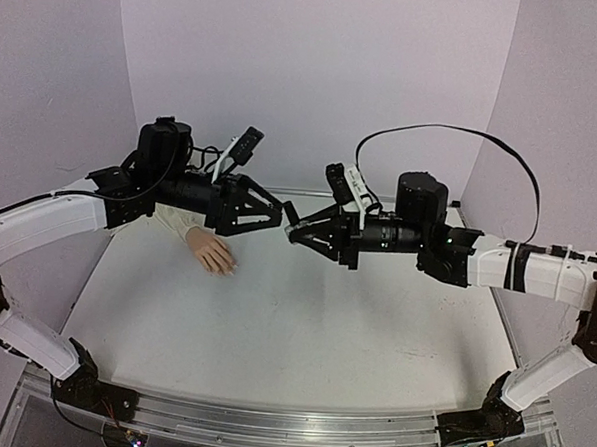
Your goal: Paint the nails
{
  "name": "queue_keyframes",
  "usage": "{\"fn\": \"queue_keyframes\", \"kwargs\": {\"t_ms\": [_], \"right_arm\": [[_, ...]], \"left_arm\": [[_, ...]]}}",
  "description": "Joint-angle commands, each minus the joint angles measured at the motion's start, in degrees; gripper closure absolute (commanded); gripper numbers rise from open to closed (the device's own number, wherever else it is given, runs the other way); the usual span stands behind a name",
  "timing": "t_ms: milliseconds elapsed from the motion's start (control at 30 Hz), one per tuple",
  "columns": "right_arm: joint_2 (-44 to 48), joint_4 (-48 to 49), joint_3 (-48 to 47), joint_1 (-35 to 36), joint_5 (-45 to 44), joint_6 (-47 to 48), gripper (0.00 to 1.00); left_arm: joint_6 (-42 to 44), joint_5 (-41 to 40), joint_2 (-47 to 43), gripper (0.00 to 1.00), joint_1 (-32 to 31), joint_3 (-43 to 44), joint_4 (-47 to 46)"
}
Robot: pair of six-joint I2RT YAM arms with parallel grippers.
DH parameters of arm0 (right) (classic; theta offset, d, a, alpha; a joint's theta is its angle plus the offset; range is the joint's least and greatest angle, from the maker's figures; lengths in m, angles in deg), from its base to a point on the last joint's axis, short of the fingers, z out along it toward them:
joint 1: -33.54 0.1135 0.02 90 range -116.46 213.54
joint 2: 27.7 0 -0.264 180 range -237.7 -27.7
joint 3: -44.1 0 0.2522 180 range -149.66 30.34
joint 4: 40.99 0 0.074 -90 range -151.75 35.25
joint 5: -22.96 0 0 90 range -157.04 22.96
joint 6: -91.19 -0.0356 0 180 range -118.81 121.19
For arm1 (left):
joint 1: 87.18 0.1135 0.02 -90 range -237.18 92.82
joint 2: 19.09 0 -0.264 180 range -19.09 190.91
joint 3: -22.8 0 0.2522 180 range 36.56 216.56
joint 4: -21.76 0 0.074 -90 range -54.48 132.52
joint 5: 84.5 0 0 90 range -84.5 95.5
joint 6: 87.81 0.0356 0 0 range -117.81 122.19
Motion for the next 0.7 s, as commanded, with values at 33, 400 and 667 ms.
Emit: {"fn": "queue_keyframes", "kwargs": {"t_ms": [33,400,667], "right_arm": [[0.85,2.57,0.66,0.56,-22.25,3.40,1.00],[-6.29,1.99,-3.79,8.23,-54.25,5.85,1.00],[-7.79,3.43,-5.00,10.55,-57.36,5.17,1.00]], "left_arm": [[-10.76,-24.60,-6.09,0.11,0.75,-1.83,2.98],[-22.85,-34.44,-0.22,0.19,-1.54,3.44,4.03],[-25.64,-42.03,1.88,0.38,-3.75,3.86,3.13]]}}
